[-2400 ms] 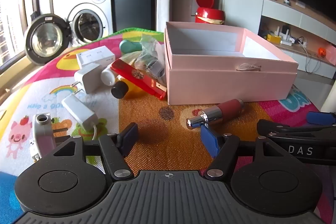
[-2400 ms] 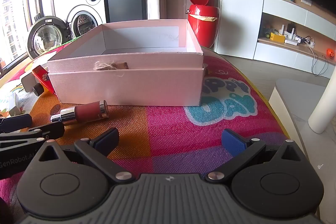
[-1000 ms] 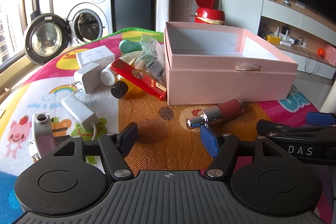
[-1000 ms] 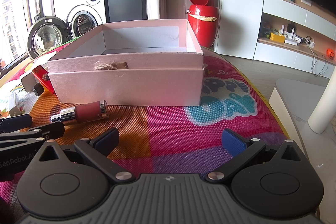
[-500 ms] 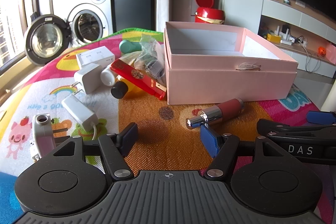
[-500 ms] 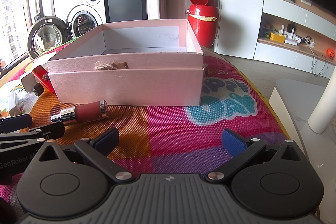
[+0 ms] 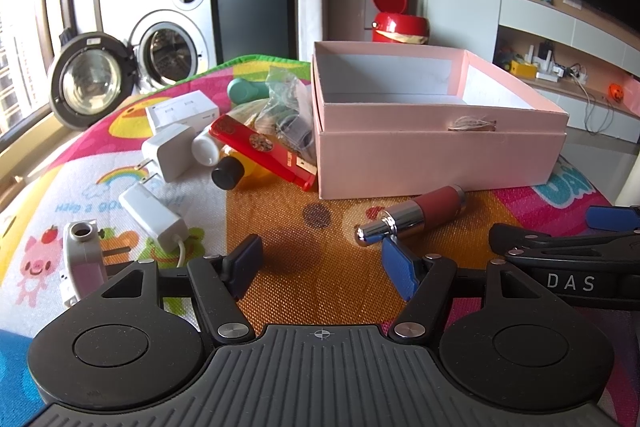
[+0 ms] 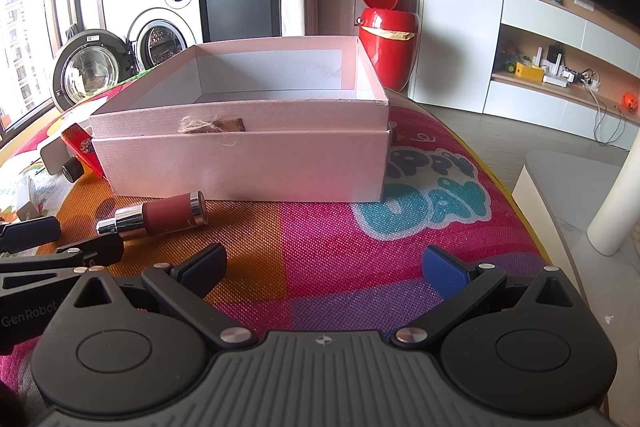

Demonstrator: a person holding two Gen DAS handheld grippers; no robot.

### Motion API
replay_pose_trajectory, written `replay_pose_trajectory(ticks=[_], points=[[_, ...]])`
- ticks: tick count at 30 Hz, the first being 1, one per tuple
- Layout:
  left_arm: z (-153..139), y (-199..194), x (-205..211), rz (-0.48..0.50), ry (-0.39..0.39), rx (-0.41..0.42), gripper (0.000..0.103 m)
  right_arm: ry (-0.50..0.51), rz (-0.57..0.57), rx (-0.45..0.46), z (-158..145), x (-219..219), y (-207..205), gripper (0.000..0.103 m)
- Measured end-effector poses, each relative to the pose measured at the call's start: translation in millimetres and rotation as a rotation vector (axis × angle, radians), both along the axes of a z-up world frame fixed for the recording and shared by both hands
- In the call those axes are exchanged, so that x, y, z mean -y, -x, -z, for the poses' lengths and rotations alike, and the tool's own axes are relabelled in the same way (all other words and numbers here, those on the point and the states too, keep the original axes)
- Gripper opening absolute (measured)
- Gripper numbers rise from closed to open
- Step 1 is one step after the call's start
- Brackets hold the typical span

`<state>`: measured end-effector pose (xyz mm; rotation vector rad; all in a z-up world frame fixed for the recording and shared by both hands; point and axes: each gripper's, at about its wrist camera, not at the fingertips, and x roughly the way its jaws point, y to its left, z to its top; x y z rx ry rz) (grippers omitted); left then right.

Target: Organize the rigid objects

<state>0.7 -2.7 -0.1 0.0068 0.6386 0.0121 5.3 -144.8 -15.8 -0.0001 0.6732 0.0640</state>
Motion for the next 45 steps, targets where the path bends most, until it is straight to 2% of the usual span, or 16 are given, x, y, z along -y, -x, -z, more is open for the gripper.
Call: replay_pose_trajectory(ticks=[6, 12, 18, 21, 23, 25, 26, 29, 31, 33, 35, 39, 42, 45], points=[[0, 1, 0, 0.0, 0.0, 0.0, 0.072, -0.02, -0.022, -0.005, -2, 4, -3, 0.103], [0, 1, -1, 0.0, 0.004, 0.0, 0.072, -0.018, -0.083, -0.081, -7, 8, -9, 0.103], [0, 1, -1, 0.001, 0.012, 0.0, 0.071, 0.0, -0.043, -0.134, -10, 4, -12, 0.103], [-2, 3, -8, 0.014, 0.065, 0.008, 0.071, 0.001, -0.056, -0.137, -10, 4, -12, 0.103], [-9, 10, -18, 0.062, 0.161, 0.006, 0.069, 0.001, -0.067, -0.124, -9, 6, -10, 0.103], [-23, 25, -28, 0.107, 0.225, 0.041, 0.069, 0.001, -0.077, -0.115, -8, 7, -8, 0.103], [-33, 35, -34, 0.103, 0.22, 0.078, 0.069, 0.0, -0.08, -0.112, -8, 7, -7, 0.103], [-57, 59, -65, 0.033, 0.154, 0.201, 0.069, -0.001, -0.085, -0.108, -8, 7, -6, 0.103], [-62, 64, -91, -0.001, 0.109, 0.224, 0.068, 0.002, -0.087, -0.107, -9, 7, -5, 0.103], [-58, 61, -114, 0.01, 0.094, 0.183, 0.068, 0.004, -0.092, -0.107, -9, 7, -5, 0.103], [-49, 54, -129, 0.042, 0.108, 0.097, 0.067, 0.005, -0.104, -0.106, -10, 6, -4, 0.103], [-29, 40, -135, 0.089, 0.124, -0.01, 0.067, 0.011, -0.158, -0.101, -10, 2, -1, 0.103], [-23, 37, -137, 0.061, 0.192, -0.006, 0.068, 0.027, -0.18, -0.091, -11, -2, 1, 0.103], [-28, 41, -129, 0.116, 0.209, 0.043, 0.068, 0.032, -0.182, -0.09, -11, -3, 1, 0.103]])
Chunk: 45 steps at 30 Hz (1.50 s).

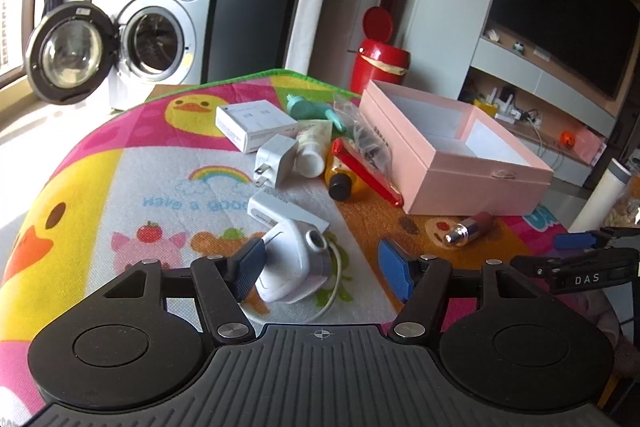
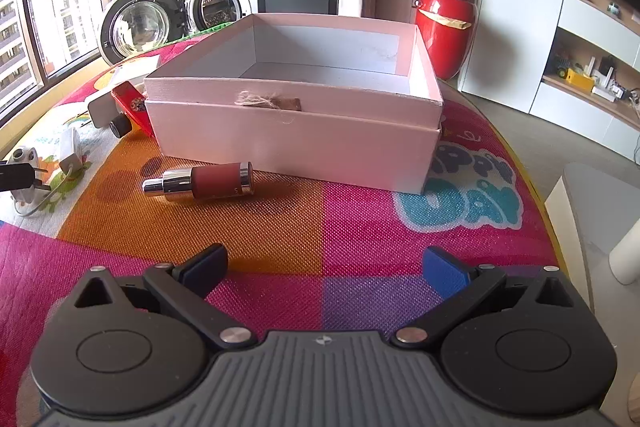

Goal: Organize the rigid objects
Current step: 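Grasp the white round charger with the left tool while the right tool approaches the lipstick, then grasp the red-and-silver lipstick with the right tool while the left tool lifts the charger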

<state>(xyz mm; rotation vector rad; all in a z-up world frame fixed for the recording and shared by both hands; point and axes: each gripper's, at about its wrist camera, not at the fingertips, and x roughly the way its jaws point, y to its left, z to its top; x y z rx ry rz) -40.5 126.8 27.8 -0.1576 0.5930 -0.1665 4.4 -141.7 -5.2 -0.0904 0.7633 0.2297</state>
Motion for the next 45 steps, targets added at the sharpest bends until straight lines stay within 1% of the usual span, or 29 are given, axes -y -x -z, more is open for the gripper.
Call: replay_pose_trajectory(ticks=[2, 4, 6, 10, 14, 17, 20, 22, 23, 24, 26, 31, 32, 34, 37, 38, 39, 42, 45], points=[[-3, -1, 6, 0.019, -0.025, 0.014, 0.068, -0.002, 0.001, -0.002, 0, 0, 0, 0.103], [-1, -4, 8, 0.004, -0.075, -0.004, 0.067, 0.0, 0.002, 0.0, 0, 0, 0, 0.103], [3, -5, 4, -0.014, -0.094, -0.022, 0.067, 0.004, 0.002, 0.004, 0, 0, 1, 0.103], [7, 2, -11, -0.033, -0.045, -0.034, 0.067, 0.001, 0.003, 0.005, 1, 0, 0, 0.103], [10, 1, -22, -0.056, 0.017, -0.077, 0.067, -0.001, 0.006, 0.004, 1, -1, 1, 0.103], [10, -2, -20, -0.059, 0.052, -0.086, 0.067, 0.0, 0.006, 0.005, 1, -1, 1, 0.103], [14, -9, -18, -0.065, 0.111, -0.112, 0.064, -0.001, 0.006, 0.005, 1, -1, 1, 0.103], [17, -11, -16, -0.075, 0.113, -0.116, 0.063, -0.001, 0.006, 0.004, 1, -1, 1, 0.103], [17, -10, -15, -0.078, 0.104, -0.108, 0.06, -0.002, 0.007, 0.004, 1, -1, 1, 0.103], [17, -9, -14, -0.084, 0.096, -0.104, 0.054, -0.002, 0.007, 0.005, 1, -1, 0, 0.103], [17, -8, -16, -0.097, 0.1, -0.104, 0.048, -0.004, 0.009, 0.004, 1, -1, 0, 0.103], [23, -8, -31, -0.137, 0.236, -0.121, 0.048, -0.005, 0.009, 0.004, 1, 0, 0, 0.103], [23, -8, -33, -0.142, 0.256, -0.123, 0.048, -0.003, 0.01, 0.005, 1, -1, 0, 0.103], [24, -7, -34, -0.143, 0.27, -0.123, 0.048, 0.003, -0.003, 0.009, -1, -4, 1, 0.103], [24, -6, -33, -0.143, 0.264, -0.114, 0.048, -0.006, -0.087, 0.017, -6, -16, 0, 0.103], [23, -4, -30, -0.142, 0.247, -0.106, 0.048, -0.004, -0.103, 0.029, -9, -23, -1, 0.103], [23, -3, -27, -0.141, 0.222, -0.097, 0.047, -0.004, -0.118, 0.04, -11, -30, -3, 0.103], [20, 0, -12, -0.134, 0.106, -0.067, 0.047, -0.003, -0.165, 0.046, -14, -51, -13, 0.103], [17, 3, -3, -0.121, 0.034, -0.049, 0.047, 0.022, -0.201, 0.029, -9, -71, -25, 0.103]])
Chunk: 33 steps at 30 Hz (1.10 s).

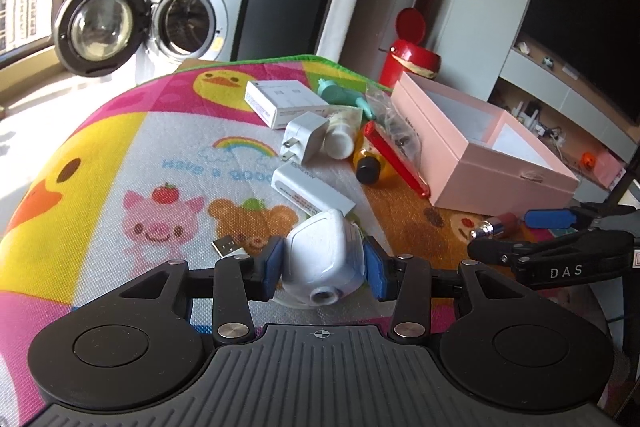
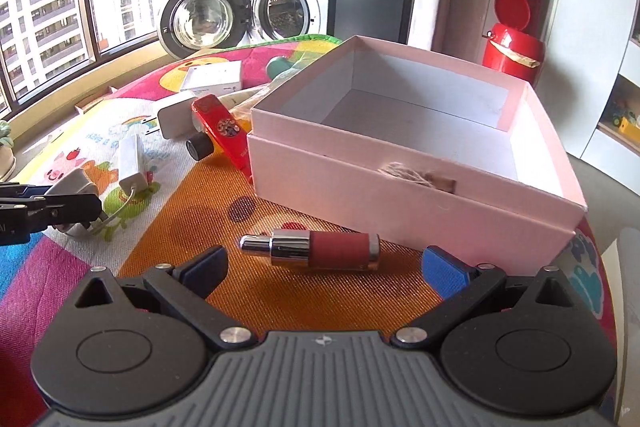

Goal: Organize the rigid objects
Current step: 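Grasp the red-and-silver lipstick with the right tool while the left tool lifts the charger, then lower the charger and lipstick into the pink box and open both tools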

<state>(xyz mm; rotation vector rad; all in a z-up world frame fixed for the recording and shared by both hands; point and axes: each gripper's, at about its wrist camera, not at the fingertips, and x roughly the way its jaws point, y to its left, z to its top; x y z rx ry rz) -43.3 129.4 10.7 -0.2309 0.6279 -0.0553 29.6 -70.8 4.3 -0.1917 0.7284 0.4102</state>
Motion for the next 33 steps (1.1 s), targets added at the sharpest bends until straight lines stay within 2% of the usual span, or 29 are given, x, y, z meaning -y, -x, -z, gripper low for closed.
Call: replay_pose_trajectory(ticks=[2, 3, 4, 5, 11, 16, 19, 22, 25, 28, 30, 33], points=[[-2, 2, 3, 0.016, -0.037, 0.008, 0.047, 0.01, -0.003, -0.018, 4, -7, -6, 0.1], [-3, 3, 5, 0.022, -0.058, 0.013, 0.047, 0.0, -0.002, -0.024, 3, -7, -8, 0.094], [-4, 4, 6, 0.03, -0.075, 0.019, 0.047, -0.014, -0.003, -0.032, 2, -7, -9, 0.083], [-6, 6, 8, 0.041, -0.089, 0.027, 0.047, -0.02, -0.005, -0.037, 0, -5, -8, 0.078], [-24, 17, 26, 0.132, -0.117, 0.093, 0.047, -0.027, -0.039, -0.007, -18, 16, 21, 0.078], [-54, 14, 53, 0.249, -0.096, 0.168, 0.047, -0.036, -0.053, 0.075, -48, 52, 59, 0.078], [-78, -4, 76, 0.319, -0.103, 0.223, 0.047, -0.041, -0.025, 0.147, -68, 71, 77, 0.078], [-102, -39, 103, 0.373, -0.113, 0.281, 0.047, -0.046, 0.001, 0.226, -86, 84, 91, 0.078], [-114, -80, 123, 0.376, -0.11, 0.309, 0.047, -0.03, 0.025, 0.303, -97, 90, 99, 0.078], [-108, -125, 135, 0.346, -0.023, 0.259, 0.047, -0.01, 0.042, 0.338, -99, 93, 101, 0.078], [-99, -136, 139, 0.319, -0.025, 0.263, 0.047, -0.014, 0.045, 0.331, -99, 96, 100, 0.078], [-89, -131, 136, 0.308, -0.036, 0.27, 0.047, -0.009, 0.052, 0.317, -96, 98, 95, 0.078]])
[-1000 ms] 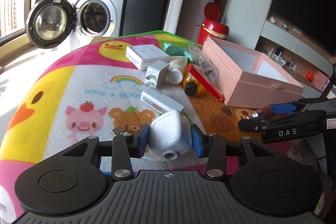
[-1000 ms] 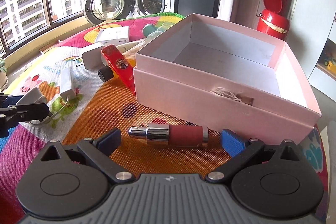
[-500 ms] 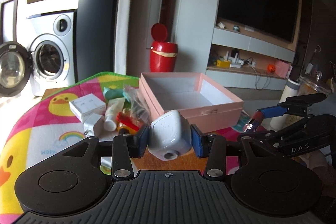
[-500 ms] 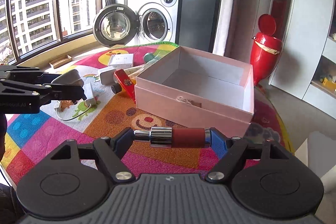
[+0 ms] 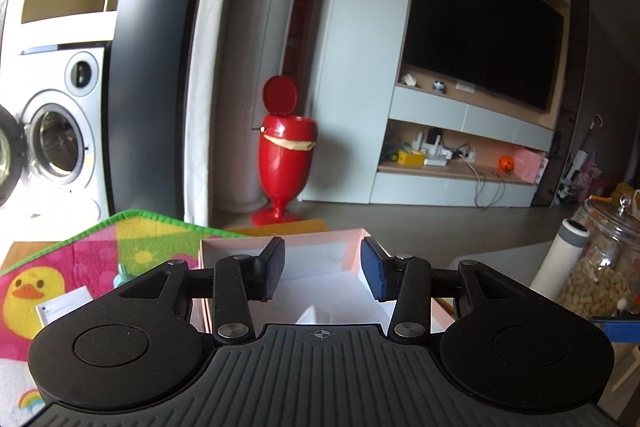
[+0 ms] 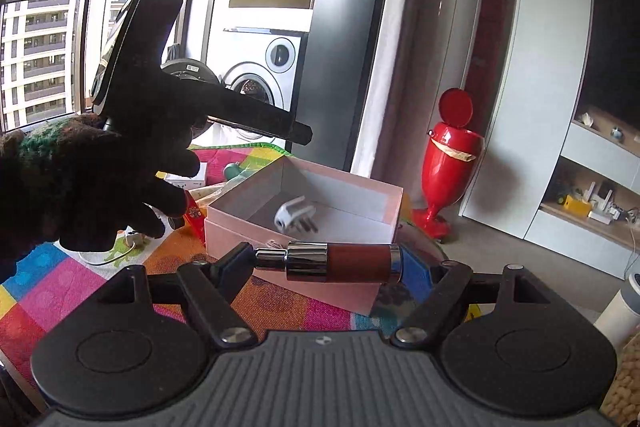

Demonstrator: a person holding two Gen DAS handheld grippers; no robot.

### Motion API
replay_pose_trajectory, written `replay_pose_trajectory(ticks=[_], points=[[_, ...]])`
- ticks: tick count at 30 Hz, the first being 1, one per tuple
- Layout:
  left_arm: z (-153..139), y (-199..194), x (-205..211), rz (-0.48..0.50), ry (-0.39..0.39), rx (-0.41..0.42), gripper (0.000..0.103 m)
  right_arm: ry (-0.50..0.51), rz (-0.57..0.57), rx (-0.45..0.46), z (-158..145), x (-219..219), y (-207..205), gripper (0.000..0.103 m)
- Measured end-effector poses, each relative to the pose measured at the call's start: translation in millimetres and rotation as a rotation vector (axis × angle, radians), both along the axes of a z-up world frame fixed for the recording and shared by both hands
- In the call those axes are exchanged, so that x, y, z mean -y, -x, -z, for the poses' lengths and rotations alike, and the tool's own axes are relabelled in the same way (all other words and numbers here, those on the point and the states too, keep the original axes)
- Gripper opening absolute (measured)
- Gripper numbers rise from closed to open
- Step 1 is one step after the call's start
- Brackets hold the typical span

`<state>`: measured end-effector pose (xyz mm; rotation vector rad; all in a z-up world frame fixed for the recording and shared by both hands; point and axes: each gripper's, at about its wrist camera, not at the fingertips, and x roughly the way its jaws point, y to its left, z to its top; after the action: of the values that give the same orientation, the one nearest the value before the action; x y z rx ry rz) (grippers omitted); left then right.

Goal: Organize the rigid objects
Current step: 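Lower the charger and lipstick into the pink box and open both tools, then grasp the white USB hub with cable using the left tool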

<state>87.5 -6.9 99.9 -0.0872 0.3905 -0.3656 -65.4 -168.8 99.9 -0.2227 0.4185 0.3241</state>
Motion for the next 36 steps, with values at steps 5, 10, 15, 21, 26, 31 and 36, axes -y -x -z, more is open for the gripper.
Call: replay_pose_trajectory(ticks=[5, 10, 15, 21, 26, 31, 36], points=[[15, 35, -32, -0.015, 0.008, -0.042, 0.047, -0.004, 0.035, -0.047, 9, -1, -21, 0.078], [36, 80, -84, -0.092, 0.022, -0.108, 0.047, -0.024, 0.053, -0.048, 6, -5, -48, 0.078], [51, 108, -130, -0.217, 0.042, -0.168, 0.047, -0.052, 0.048, -0.031, -6, -21, -91, 0.078], [61, 121, -177, -0.402, 0.103, -0.228, 0.046, -0.069, 0.072, 0.0, -2, -54, -126, 0.096], [70, 113, -186, -0.392, 0.188, -0.311, 0.046, -0.01, -0.094, -0.081, 28, -91, -102, 0.096], [79, 89, -168, -0.379, 0.204, -0.38, 0.046, 0.114, -0.19, -0.114, 59, -118, -72, 0.096], [86, 63, -152, -0.397, 0.182, -0.405, 0.046, 0.151, -0.209, -0.109, 68, -118, -52, 0.095]])
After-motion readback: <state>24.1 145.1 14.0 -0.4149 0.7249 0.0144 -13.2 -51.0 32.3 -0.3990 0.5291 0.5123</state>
